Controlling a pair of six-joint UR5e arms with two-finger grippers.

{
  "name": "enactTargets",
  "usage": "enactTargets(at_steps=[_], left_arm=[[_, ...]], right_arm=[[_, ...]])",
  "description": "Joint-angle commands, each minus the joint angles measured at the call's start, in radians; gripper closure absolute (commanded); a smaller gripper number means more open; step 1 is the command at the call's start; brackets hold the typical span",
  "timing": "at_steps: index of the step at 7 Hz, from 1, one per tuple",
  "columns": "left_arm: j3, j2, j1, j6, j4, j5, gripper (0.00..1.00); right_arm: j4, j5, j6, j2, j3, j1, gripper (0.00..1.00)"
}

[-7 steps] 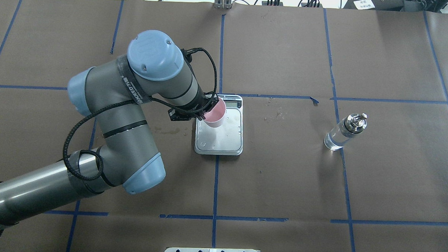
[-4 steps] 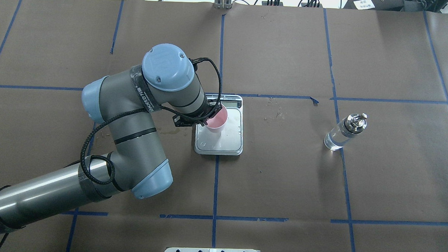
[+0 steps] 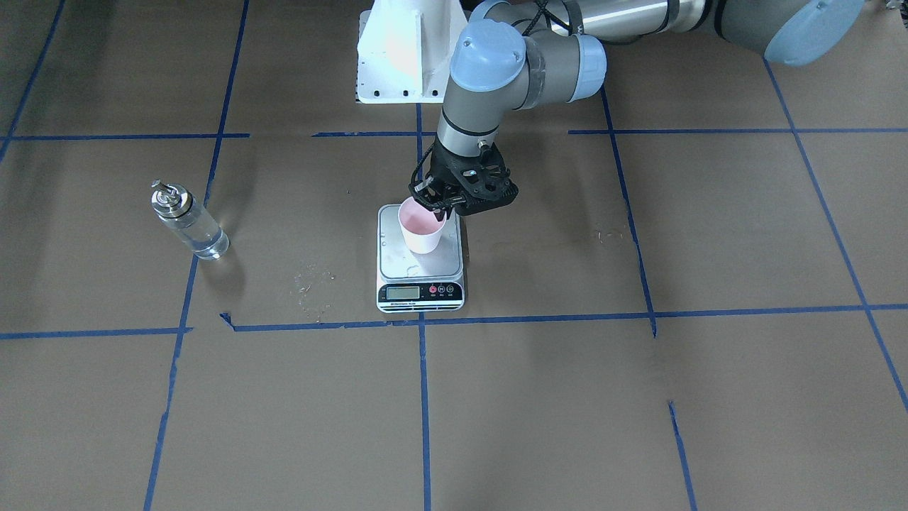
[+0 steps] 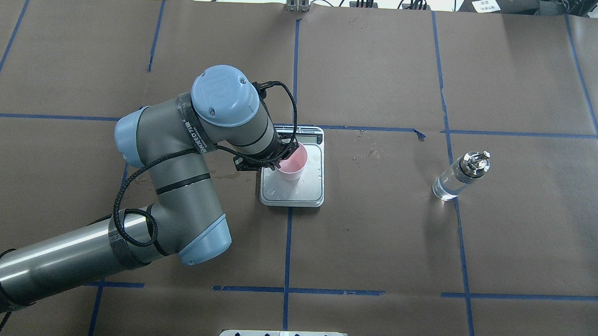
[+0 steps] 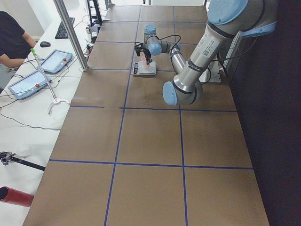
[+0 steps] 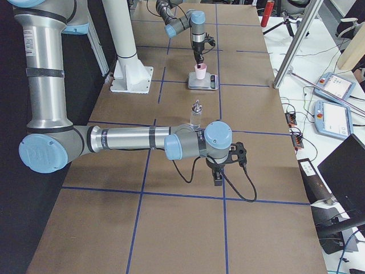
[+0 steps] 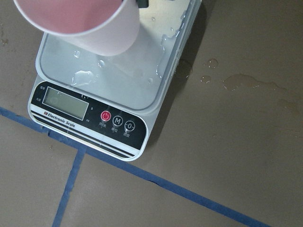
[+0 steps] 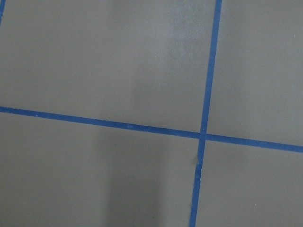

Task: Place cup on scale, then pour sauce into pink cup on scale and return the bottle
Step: 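Lift the pink cup with the left gripper and carry it onto the scale, then open the left gripper and release the cup on the scale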

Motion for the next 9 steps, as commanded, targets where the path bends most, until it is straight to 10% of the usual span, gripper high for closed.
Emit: enactTargets(at_steps=[1,5,7,9], left_arm=[[0.006,0.006,0.000,0.000,-0.033,0.002,0.10],[-0.265,0.043,-0.114,0.197,0.210,-0.052,0.00],[-0.297,0.066,-0.269,0.272,0.226,-0.133,0.00],[-0.366,0.147,-0.337,0.386,0.232,-0.143,0.00]], right_arm=[[0.000,0.001,0.000,0.006,0.000,0.000,0.00],[-0.008,0.066,0.059,0.056,0.023,0.000,0.00],[-0.020,0.091,0.388,0.020,0.294,-0.053,0.00],[-0.025,-0.090,0.781,-0.019,0.574,-0.298,0.00]])
